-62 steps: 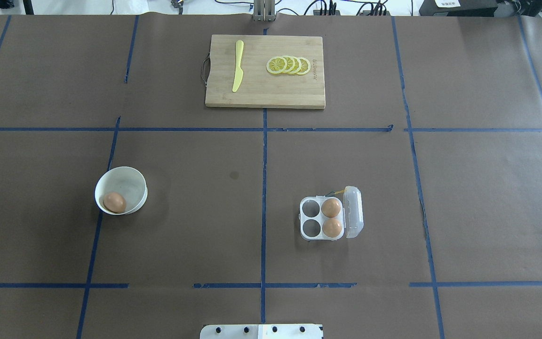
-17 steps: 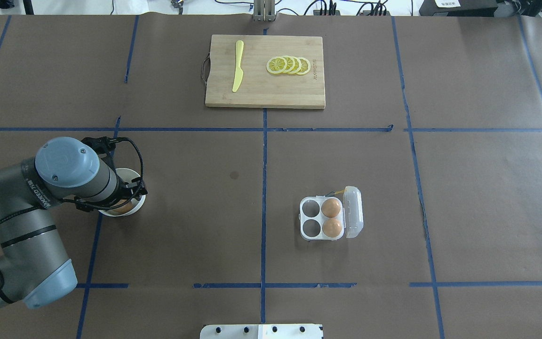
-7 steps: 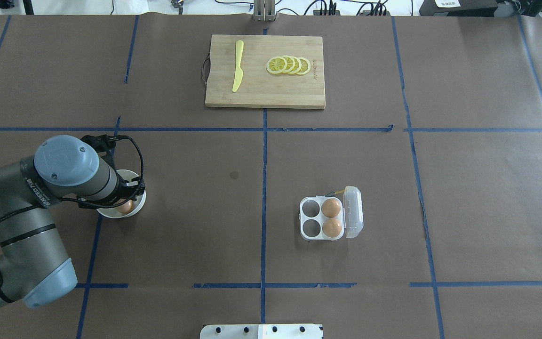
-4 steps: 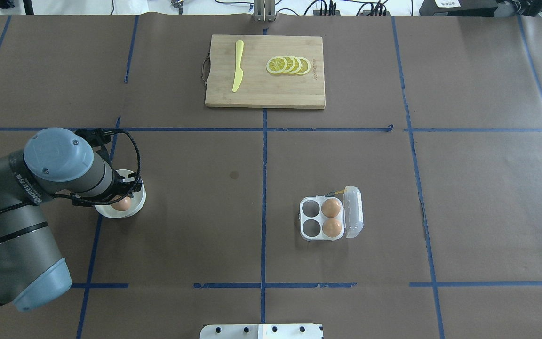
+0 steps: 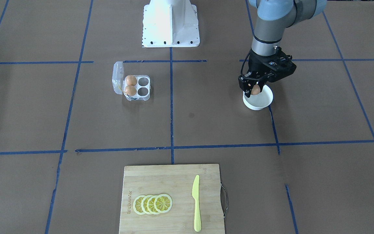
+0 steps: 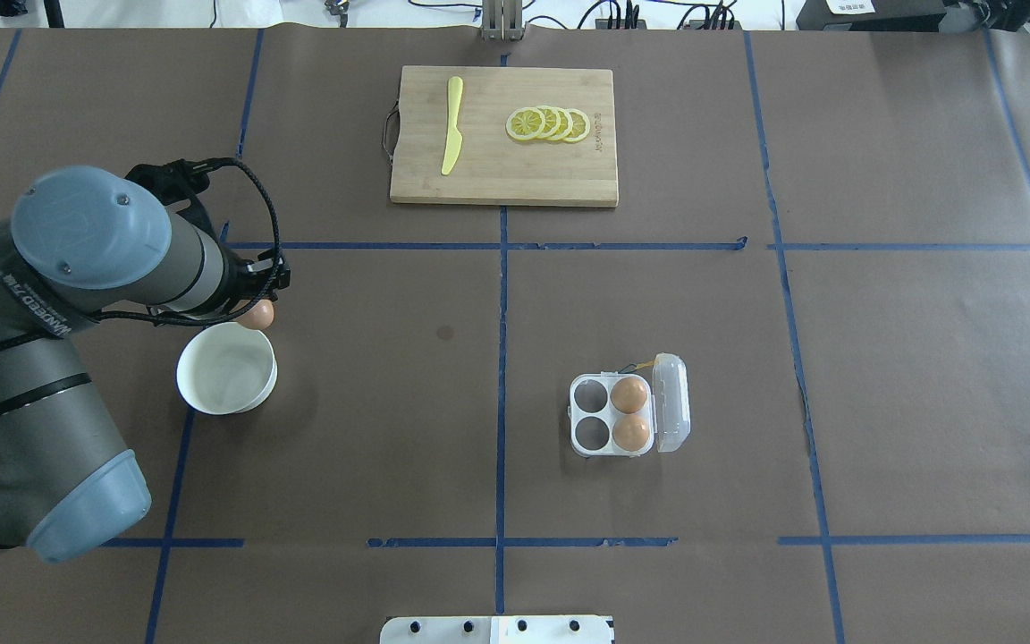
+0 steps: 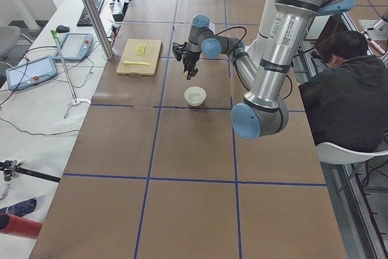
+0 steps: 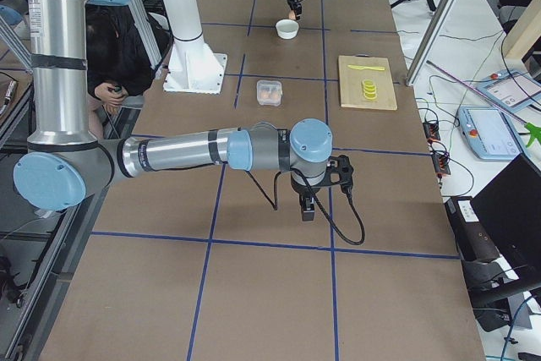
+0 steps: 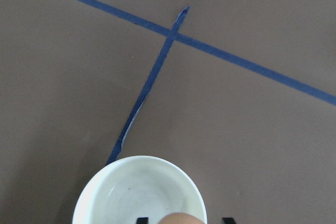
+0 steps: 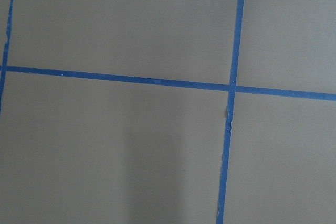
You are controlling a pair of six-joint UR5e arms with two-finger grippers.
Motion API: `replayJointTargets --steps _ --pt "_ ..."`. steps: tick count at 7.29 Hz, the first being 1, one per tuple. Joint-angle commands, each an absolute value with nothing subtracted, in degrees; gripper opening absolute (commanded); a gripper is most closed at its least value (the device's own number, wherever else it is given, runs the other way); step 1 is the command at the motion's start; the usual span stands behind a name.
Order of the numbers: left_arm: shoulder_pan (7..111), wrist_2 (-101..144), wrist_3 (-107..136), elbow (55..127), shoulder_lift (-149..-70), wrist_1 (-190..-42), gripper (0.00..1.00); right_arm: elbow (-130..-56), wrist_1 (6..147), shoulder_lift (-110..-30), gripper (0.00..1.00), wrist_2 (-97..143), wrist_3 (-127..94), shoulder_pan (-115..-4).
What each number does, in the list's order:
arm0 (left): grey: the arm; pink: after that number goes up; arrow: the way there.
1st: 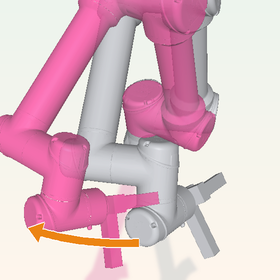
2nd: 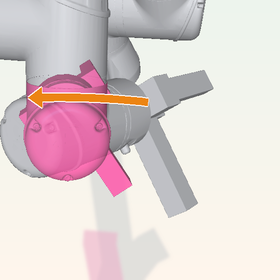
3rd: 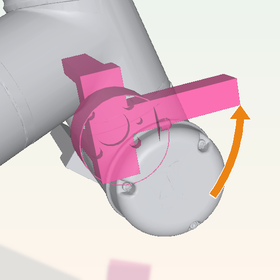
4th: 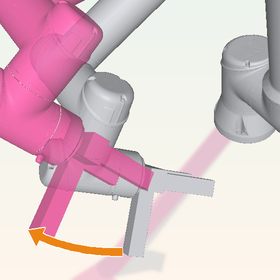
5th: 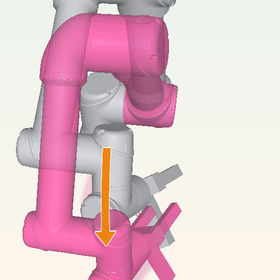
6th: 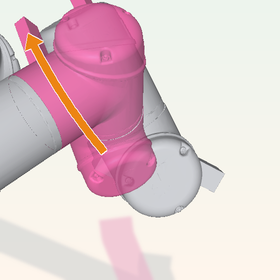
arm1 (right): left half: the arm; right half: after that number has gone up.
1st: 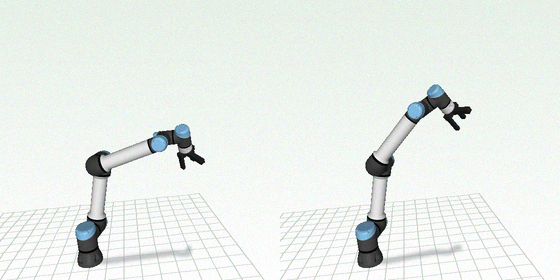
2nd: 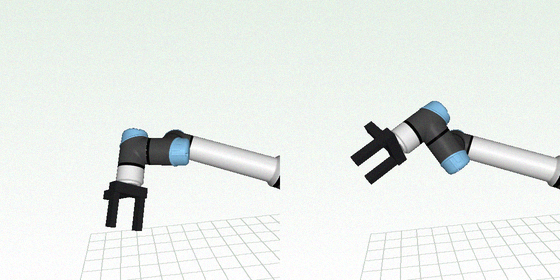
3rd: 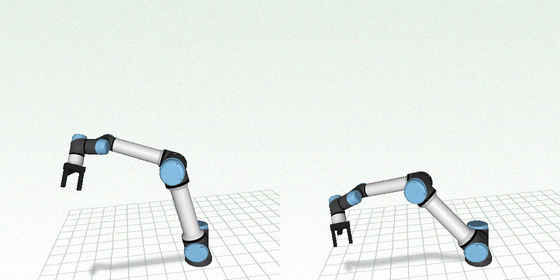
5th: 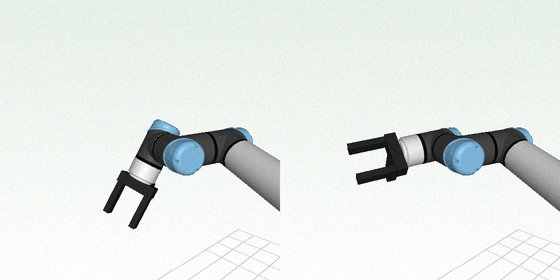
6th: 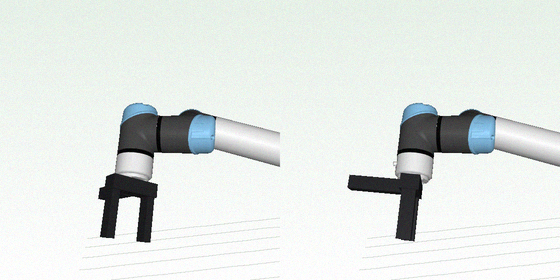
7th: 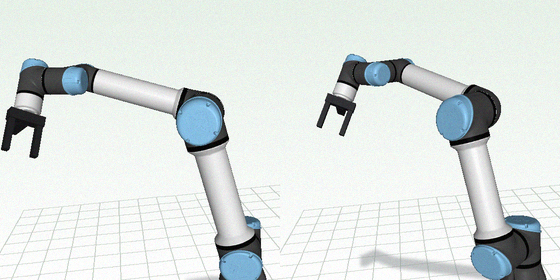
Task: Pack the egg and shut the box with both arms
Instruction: 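Lift the egg with the left gripper and carry it to the clear carton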
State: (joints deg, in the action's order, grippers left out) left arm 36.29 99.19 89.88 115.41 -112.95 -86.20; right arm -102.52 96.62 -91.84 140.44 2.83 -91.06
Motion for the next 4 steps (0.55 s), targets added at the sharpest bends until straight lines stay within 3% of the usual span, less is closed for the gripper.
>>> replayJointTargets --steps 1,4 --pt "31.77 93.64 93.95 113.57 -122.48 -87.18 0.0 -102.57 96.59 -91.67 1.0 140.45 2.9 -91.14" --pt "23.76 82.83 82.45 108.92 -128.31 -101.89 0.0 -102.48 96.68 -91.76 1.0 140.45 2.81 -91.14"
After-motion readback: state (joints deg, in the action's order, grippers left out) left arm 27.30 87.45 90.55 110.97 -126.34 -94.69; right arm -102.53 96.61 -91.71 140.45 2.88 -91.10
